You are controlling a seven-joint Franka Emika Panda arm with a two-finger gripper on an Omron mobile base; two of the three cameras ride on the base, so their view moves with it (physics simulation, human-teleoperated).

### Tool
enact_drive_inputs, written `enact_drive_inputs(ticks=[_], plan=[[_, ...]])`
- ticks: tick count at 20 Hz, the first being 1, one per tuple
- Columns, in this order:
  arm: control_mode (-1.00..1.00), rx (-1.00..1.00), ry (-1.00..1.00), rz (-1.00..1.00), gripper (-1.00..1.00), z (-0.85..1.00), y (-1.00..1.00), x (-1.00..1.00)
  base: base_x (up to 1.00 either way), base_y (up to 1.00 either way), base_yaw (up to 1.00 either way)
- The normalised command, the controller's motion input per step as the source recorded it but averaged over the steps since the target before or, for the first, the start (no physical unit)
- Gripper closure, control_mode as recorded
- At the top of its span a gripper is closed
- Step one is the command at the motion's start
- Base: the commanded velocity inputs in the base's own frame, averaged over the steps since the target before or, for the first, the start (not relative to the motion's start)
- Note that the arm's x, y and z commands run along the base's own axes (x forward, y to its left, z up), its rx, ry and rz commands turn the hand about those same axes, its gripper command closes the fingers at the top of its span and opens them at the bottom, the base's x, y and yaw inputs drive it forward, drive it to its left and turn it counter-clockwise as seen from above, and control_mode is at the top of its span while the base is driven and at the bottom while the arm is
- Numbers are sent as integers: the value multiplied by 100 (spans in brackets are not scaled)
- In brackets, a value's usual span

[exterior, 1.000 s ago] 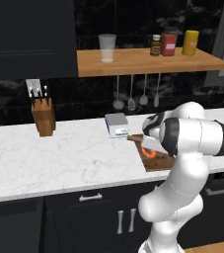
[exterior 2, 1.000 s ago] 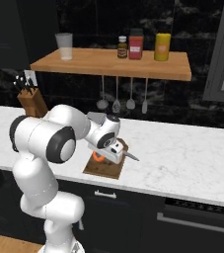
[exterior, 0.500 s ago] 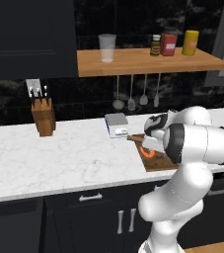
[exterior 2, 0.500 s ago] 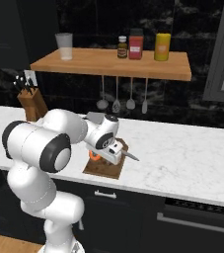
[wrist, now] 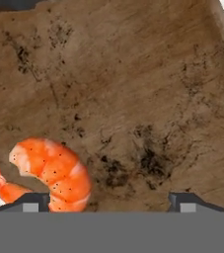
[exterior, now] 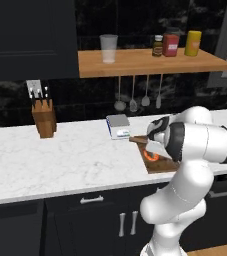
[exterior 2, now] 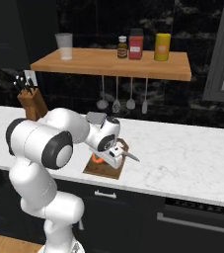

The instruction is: Pick up the knife from the drawer and place it on the cutting board. Then place the meat from the plate to the cutting board.

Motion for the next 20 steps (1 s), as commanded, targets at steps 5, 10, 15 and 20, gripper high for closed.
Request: enact_drive_inputs(ticks=[5,10,15,20], plan=[[-100,-1,7,-8,-100,-12,-17,-5,0,0,0],[-100,0,-4,-7,-100,42,-3,-45,0,0,0],[-100,0,-2,-3,-100,58,0,-62,0,0,0],[-100,0,-1,-1,-100,67,0,-64,0,0,0]])
